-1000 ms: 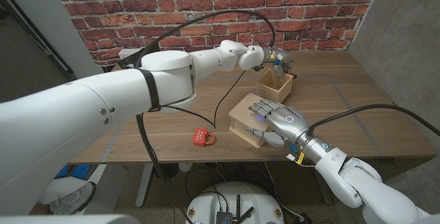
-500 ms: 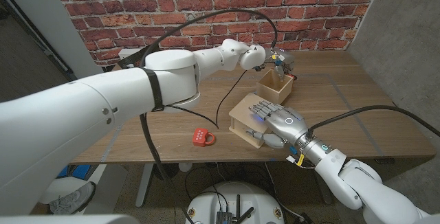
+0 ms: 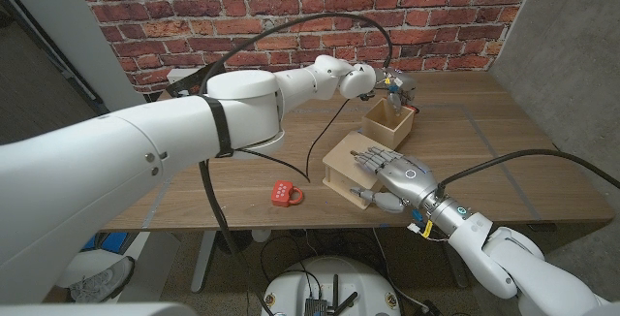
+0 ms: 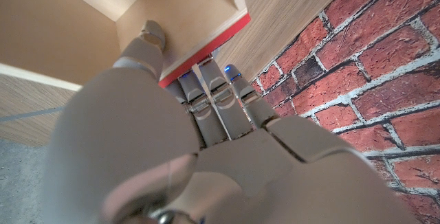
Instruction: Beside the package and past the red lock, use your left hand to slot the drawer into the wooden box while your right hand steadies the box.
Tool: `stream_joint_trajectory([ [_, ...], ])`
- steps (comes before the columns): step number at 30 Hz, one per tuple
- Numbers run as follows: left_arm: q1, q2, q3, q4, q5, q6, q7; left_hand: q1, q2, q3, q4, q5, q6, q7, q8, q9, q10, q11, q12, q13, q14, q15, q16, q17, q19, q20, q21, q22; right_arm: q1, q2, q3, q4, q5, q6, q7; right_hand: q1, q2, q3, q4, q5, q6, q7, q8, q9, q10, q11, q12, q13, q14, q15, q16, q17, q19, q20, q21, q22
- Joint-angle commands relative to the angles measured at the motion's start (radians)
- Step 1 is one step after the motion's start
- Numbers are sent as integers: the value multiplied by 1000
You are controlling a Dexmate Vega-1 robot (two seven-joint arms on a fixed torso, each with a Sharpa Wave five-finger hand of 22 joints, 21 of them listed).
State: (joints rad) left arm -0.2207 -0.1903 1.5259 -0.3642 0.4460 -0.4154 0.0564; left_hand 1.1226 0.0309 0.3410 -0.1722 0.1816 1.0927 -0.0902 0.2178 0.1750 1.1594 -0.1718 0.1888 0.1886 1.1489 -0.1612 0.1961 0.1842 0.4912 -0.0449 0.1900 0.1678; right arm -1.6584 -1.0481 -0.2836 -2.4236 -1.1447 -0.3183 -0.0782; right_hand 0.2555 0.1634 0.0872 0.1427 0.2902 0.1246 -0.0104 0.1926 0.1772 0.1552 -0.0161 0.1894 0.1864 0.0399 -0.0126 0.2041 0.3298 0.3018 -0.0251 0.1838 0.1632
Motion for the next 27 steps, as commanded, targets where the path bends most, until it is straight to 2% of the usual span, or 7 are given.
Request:
stream_joint_trajectory([
  [1, 5, -6, -2, 2, 2, -5, -1, 59, 69, 2, 2, 6, 20, 4, 8, 20, 42, -30, 4, 2, 71, -84, 4, 1, -4, -158, -4, 1, -14, -10, -1, 13, 21, -5, -2, -10, 4, 7, 1, -1, 12, -1, 6, 3, 10, 0, 8, 3, 8, -3, 4, 0, 3, 8, 3, 3],
  [27, 4, 3, -8, 0, 16, -51, 1, 60, 69, 1, 2, 7, 18, 3, 7, 21, 41, -30, 3, 2, 70, -84, 3, 1, -4, -157, -3, 1, 0, -17, -47, 38, 6, -39, -13, -10, 4, 7, 1, -1, 12, -1, 6, 3, 10, 0, 8, 3, 8, -3, 4, 0, 3, 8, 3, 3],
])
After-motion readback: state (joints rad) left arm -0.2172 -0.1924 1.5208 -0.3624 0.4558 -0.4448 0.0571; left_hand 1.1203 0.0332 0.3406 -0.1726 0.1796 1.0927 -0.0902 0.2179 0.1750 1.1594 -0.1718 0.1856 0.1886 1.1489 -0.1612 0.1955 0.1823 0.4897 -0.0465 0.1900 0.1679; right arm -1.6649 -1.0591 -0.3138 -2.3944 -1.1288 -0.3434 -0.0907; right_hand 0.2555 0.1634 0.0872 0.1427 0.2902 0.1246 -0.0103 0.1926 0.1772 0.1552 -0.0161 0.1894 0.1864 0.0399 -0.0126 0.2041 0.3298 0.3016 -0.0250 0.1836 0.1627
